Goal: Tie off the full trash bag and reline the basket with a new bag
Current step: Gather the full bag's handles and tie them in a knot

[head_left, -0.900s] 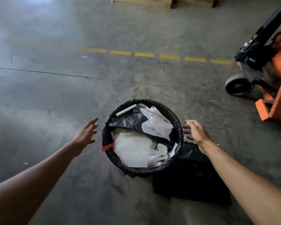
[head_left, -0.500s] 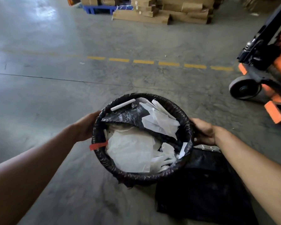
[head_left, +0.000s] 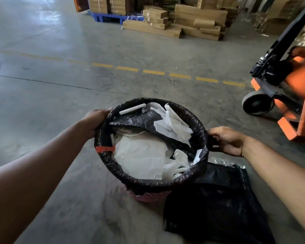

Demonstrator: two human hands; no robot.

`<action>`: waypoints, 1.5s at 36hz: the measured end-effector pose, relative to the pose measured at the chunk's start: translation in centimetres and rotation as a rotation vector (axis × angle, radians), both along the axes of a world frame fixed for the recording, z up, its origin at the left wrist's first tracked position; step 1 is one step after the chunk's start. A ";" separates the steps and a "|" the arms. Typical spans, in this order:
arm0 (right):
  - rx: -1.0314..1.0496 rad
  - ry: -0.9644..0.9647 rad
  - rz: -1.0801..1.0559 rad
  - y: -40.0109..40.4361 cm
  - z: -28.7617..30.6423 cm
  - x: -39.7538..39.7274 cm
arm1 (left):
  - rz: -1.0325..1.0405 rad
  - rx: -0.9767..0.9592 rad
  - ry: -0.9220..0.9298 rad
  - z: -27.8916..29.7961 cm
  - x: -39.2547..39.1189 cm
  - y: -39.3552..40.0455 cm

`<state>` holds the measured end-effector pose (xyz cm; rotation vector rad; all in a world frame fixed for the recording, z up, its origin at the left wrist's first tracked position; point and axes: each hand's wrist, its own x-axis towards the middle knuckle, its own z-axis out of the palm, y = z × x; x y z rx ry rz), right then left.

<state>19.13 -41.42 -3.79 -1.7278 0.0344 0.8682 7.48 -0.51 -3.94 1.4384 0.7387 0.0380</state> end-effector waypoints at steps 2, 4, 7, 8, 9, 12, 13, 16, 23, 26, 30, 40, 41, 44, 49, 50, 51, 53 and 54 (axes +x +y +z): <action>-0.022 -0.043 -0.040 0.9 0.7 0.7 | 0.021 0.044 -0.059 0.2 -0.2 0.4; -0.042 -0.062 -0.073 1.9 1.6 1.5 | 0.014 0.034 -0.086 0.6 -0.7 1.4; -0.094 -0.098 -0.152 3.4 2.7 2.4 | 0.044 -0.075 -0.088 1.2 -1.7 2.7; -0.107 -0.112 -0.185 3.9 3.0 2.7 | 0.066 -0.117 -0.080 1.3 -2.0 3.1; -0.108 -0.119 -0.212 4.5 3.0 3.0 | 0.079 -0.149 -0.069 1.3 -2.2 3.5; -0.081 -0.090 -0.235 5.9 3.2 2.9 | 0.022 -0.202 -0.025 1.1 -2.6 3.8; -0.088 -0.093 -0.208 6.2 3.0 2.8 | -0.029 -0.203 -0.005 1.1 -2.6 3.6; -0.149 -0.137 -0.096 7.1 2.1 2.1 | -0.109 -0.136 0.060 0.8 -2.4 3.0; -0.200 -0.309 -0.192 6.7 0.8 2.5 | 0.016 0.214 0.026 0.1 -1.1 3.1; -0.255 -0.452 -0.232 5.6 0.4 2.5 | -0.038 0.322 -0.044 0.0 -0.8 2.8; -0.241 -0.421 -0.089 3.8 0.8 2.0 | -0.073 0.343 -0.134 -0.1 -0.9 3.1; -0.246 -0.451 -0.301 6.7 0.9 2.5 | 0.048 0.447 -0.070 0.9 2.3 0.8; -0.246 -0.452 -0.334 7.3 0.9 2.4 | 0.056 0.501 -0.055 0.9 2.5 0.5; -0.333 -0.528 -0.358 8.4 0.8 2.3 | 0.085 0.655 -0.023 1.0 3.1 0.0; -0.541 -0.877 -0.427 9.2 0.0 1.2 | 0.138 0.879 -0.094 1.3 3.2 -0.4; -0.555 -0.949 -0.415 9.3 -0.2 0.9 | 0.135 0.920 -0.117 1.3 3.0 -0.6; -0.560 -1.013 -0.403 9.3 -0.5 0.8 | 0.122 0.953 -0.146 1.4 2.9 -0.8; -0.541 -1.123 -0.382 9.2 -1.0 0.9 | 0.080 1.011 -0.222 1.5 2.6 -1.0; -0.525 -1.171 -0.367 9.1 -1.1 1.0 | 0.048 1.036 -0.273 1.4 2.5 -0.9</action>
